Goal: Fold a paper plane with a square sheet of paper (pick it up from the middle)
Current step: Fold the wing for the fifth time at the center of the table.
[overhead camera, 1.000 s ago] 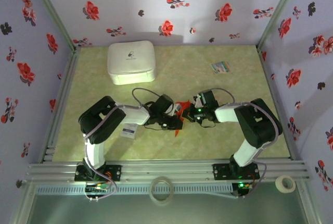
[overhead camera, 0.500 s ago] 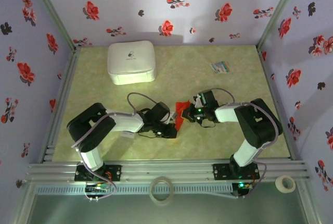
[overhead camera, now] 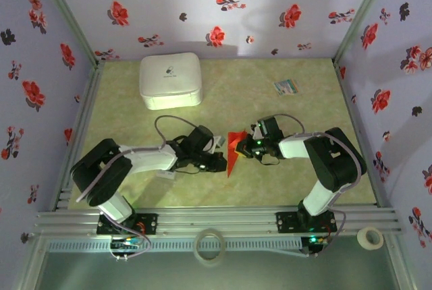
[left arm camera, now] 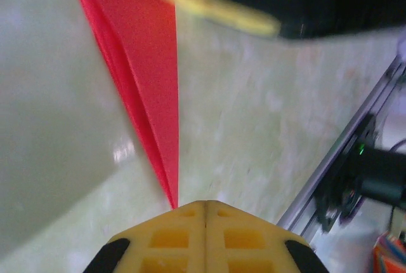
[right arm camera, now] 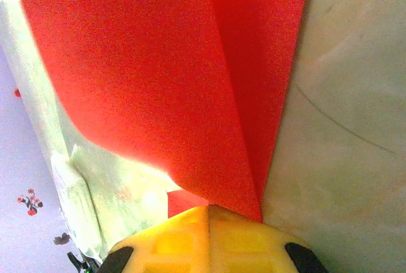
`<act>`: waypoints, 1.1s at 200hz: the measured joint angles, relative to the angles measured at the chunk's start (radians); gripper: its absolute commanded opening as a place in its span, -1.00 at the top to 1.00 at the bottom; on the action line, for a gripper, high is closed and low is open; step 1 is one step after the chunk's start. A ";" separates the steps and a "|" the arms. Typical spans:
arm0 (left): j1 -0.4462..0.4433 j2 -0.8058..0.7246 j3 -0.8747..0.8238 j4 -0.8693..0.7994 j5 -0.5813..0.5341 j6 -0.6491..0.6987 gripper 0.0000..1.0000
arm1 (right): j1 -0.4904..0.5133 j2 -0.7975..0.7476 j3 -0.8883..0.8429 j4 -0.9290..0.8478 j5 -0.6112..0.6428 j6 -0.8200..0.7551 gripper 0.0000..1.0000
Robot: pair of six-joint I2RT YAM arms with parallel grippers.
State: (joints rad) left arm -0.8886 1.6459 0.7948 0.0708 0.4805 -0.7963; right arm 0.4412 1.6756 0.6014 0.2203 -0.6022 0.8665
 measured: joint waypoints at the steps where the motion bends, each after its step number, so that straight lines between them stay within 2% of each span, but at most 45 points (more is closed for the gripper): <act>1: 0.003 0.004 0.004 0.004 0.002 -0.002 1.00 | 0.000 0.000 0.000 0.000 0.000 0.000 0.92; 53: 0.034 0.176 0.133 0.062 0.024 -0.022 1.00 | 0.000 0.000 0.000 0.000 0.000 0.001 0.91; 95: 0.034 0.251 0.154 0.060 0.023 -0.035 1.00 | 0.000 -0.001 0.000 0.000 0.000 0.006 0.90; 143: 0.034 0.258 0.140 0.069 0.009 -0.031 1.00 | 0.000 -0.031 0.000 -0.038 0.029 0.008 0.84; 183: 0.034 0.230 0.063 0.162 0.024 0.005 1.00 | -0.001 -0.156 0.006 -0.144 0.080 -0.011 0.82; 220: 0.036 0.220 0.022 0.227 0.044 0.045 1.00 | 0.007 -0.233 0.013 -0.160 0.082 -0.046 0.85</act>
State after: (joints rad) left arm -0.8524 1.8656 0.8165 0.2974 0.5247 -0.7513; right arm 0.4480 1.4422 0.6140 0.0605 -0.5205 0.8204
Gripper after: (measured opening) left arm 0.046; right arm 0.078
